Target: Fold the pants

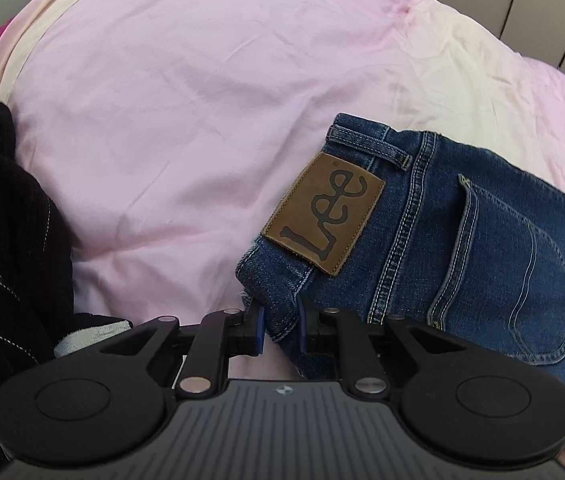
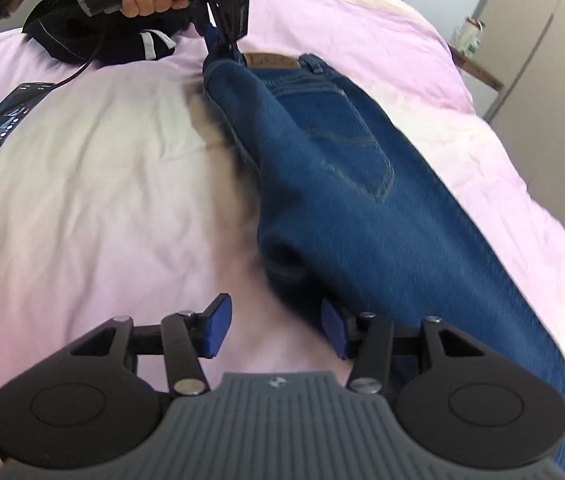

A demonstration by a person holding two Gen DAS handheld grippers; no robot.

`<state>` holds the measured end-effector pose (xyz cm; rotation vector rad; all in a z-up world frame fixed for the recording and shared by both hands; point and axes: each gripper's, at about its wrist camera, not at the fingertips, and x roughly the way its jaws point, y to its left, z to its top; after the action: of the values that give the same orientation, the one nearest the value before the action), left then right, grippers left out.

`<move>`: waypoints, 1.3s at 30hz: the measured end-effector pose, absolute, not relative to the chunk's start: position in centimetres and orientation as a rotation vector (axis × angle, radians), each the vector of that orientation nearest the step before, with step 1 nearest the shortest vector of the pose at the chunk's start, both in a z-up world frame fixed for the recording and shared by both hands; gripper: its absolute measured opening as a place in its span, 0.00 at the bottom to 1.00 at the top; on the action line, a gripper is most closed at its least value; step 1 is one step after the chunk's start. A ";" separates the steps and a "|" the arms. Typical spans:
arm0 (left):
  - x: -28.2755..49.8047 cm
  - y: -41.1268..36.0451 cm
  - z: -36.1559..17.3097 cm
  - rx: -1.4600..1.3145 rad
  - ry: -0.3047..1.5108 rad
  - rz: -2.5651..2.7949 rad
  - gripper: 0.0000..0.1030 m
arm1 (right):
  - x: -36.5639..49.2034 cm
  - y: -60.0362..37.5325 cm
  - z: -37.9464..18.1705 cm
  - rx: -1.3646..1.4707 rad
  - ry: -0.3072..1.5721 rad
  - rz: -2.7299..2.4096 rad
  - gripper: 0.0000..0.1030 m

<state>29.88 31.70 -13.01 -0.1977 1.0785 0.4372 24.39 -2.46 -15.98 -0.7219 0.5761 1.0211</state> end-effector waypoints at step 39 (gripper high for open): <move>24.8 26.2 -5.4 0.055 1.025 0.221 0.44 | 22.3 -7.8 -14.3 -0.581 0.728 0.857 0.00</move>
<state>24.81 26.21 -5.41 0.0551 1.0251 0.2208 22.31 -7.82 -14.33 -0.5810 0.7284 0.8569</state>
